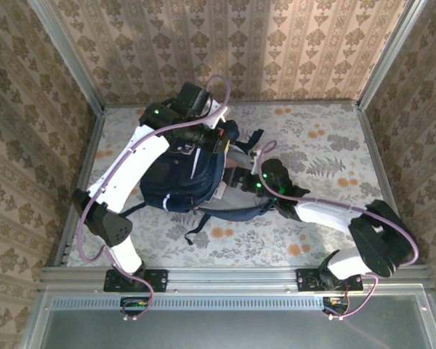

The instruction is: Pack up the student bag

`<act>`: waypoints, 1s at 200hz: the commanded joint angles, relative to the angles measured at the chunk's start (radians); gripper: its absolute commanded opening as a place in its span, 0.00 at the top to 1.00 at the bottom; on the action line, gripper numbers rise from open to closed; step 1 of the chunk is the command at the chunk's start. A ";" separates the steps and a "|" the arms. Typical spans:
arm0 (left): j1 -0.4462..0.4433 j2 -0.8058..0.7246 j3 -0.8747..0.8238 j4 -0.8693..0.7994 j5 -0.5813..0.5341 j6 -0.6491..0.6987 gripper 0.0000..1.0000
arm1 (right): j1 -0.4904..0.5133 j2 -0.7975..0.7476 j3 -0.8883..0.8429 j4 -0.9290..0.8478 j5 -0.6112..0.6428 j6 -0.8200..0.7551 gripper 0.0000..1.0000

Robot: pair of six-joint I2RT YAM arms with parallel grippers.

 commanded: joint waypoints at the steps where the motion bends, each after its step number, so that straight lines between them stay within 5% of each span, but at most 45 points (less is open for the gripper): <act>1: 0.018 -0.028 -0.032 0.108 0.041 -0.039 1.00 | -0.035 -0.159 -0.048 -0.182 0.095 -0.109 0.28; 42: 0.006 0.095 -0.090 0.255 0.191 -0.156 1.00 | -0.064 -0.493 -0.107 -0.473 0.364 -0.211 0.36; 85: -0.035 0.304 0.008 0.344 0.316 -0.257 1.00 | -0.110 -0.633 -0.086 -0.622 0.339 -0.200 0.36; 116: -0.044 0.443 0.128 0.355 0.302 -0.315 1.00 | -0.110 -0.617 -0.050 -0.679 0.311 -0.242 0.35; 146: -0.029 0.533 0.235 0.414 0.336 -0.410 0.89 | -0.105 -0.559 0.004 -0.719 0.254 -0.279 0.35; 159: -0.028 0.515 0.240 0.439 0.344 -0.424 0.71 | -0.081 -0.526 0.020 -0.733 0.226 -0.293 0.35; 175: -0.018 0.444 0.177 0.472 0.346 -0.427 0.53 | -0.014 -0.488 0.035 -0.738 0.192 -0.344 0.35; 200: 0.026 0.265 -0.025 0.555 0.355 -0.448 0.42 | 0.115 -0.384 0.077 -0.775 0.200 -0.390 0.38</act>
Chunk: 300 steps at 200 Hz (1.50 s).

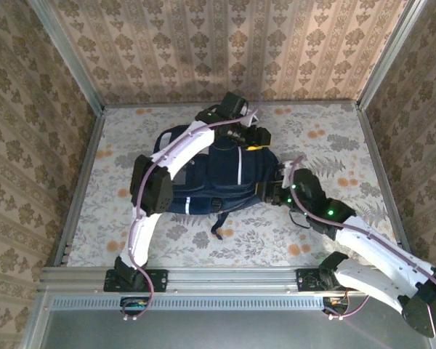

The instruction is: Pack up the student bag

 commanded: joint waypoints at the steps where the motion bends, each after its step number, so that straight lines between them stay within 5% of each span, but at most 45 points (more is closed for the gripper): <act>1: 0.045 -0.203 -0.138 0.101 0.035 -0.038 0.42 | 0.095 0.085 0.060 -0.070 -0.033 -0.075 0.39; 20: 0.101 -0.358 -0.308 0.144 -0.001 -0.044 0.39 | 0.200 0.206 0.105 -0.092 0.069 -0.048 0.42; 42: 0.171 -0.540 -0.476 0.172 -0.101 -0.049 0.35 | 0.339 0.351 0.179 -0.131 0.299 -0.054 0.33; 57: 0.214 -0.635 -0.570 0.205 -0.138 -0.065 0.34 | 0.384 0.445 0.243 -0.153 0.333 -0.050 0.30; 113: 0.337 -0.813 -0.788 0.257 -0.173 -0.131 0.33 | 0.428 0.691 0.334 -0.134 0.480 0.012 0.18; 193: 0.382 -0.914 -0.975 0.325 -0.175 -0.166 0.32 | 0.457 0.950 0.532 -0.343 0.807 -0.012 0.19; 235: 0.419 -0.939 -1.016 0.300 -0.190 -0.133 0.32 | 0.398 0.675 0.312 -0.227 0.758 0.036 0.28; 269: 0.439 -0.922 -1.030 0.287 -0.191 -0.109 0.32 | 0.255 0.383 0.106 -0.119 0.570 0.054 0.40; 300: 0.443 -0.926 -1.026 0.284 -0.189 -0.104 0.32 | 0.202 0.267 0.018 -0.018 0.286 -0.120 0.53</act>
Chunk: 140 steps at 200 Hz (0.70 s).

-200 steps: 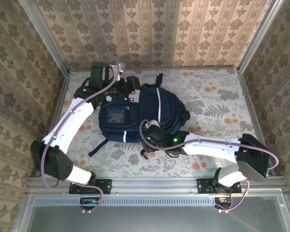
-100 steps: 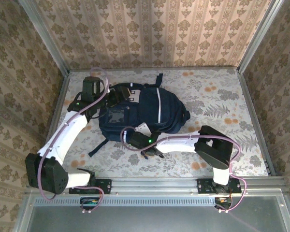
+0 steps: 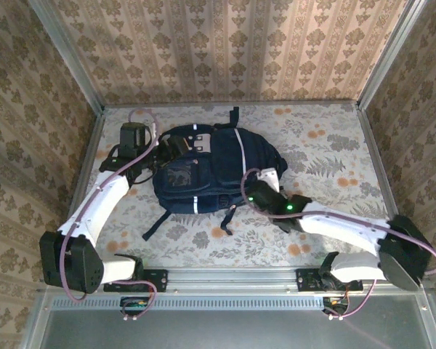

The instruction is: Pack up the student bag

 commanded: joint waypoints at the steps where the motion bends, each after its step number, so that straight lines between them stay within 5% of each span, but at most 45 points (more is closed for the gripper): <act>1: 0.008 -0.020 -0.003 -0.008 0.001 0.031 0.32 | -0.006 -0.040 -0.052 0.100 -0.262 -0.124 0.53; 47: 0.008 -0.027 -0.002 -0.017 0.012 0.027 0.32 | 0.000 0.011 -0.124 0.282 -0.521 -0.214 0.63; 90: 0.008 -0.033 -0.007 -0.014 0.021 0.020 0.32 | 0.022 0.185 -0.085 0.379 -0.621 -0.234 0.60; 119: 0.008 -0.042 -0.005 -0.015 0.017 0.017 0.32 | 0.038 0.282 0.006 0.303 -0.525 -0.163 0.61; 140: 0.008 -0.044 -0.010 -0.003 0.014 0.004 0.32 | 0.069 0.370 0.108 0.186 -0.380 -0.071 0.47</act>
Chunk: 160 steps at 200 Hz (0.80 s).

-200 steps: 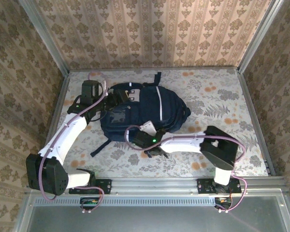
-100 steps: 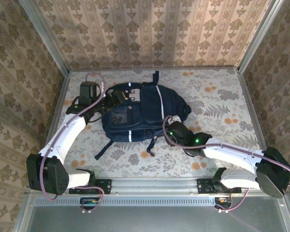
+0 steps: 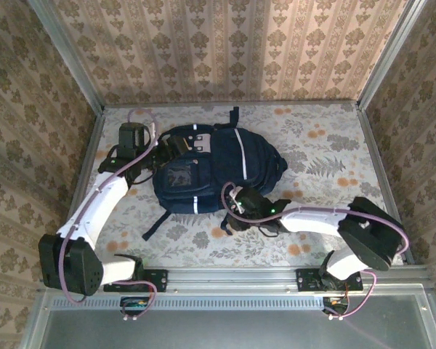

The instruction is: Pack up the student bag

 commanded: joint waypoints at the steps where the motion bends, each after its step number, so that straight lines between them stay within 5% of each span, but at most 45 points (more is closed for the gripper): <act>1: 0.008 -0.026 -0.010 0.000 0.010 -0.004 0.32 | 0.030 0.076 0.121 -0.104 0.147 0.103 0.46; 29: 0.008 -0.028 -0.021 0.023 0.007 -0.028 0.32 | 0.038 0.194 0.233 -0.230 0.276 0.221 0.43; 63: 0.004 -0.043 -0.051 0.035 -0.011 -0.072 0.31 | 0.037 0.224 0.284 -0.283 0.451 0.320 0.76; 94: -0.014 -0.084 -0.076 -0.035 -0.084 -0.102 0.30 | 0.038 0.179 0.243 -0.269 0.484 0.346 0.86; 160: -0.130 -0.128 -0.117 -0.181 -0.173 -0.209 0.29 | -0.016 0.019 0.046 0.001 0.176 0.136 0.95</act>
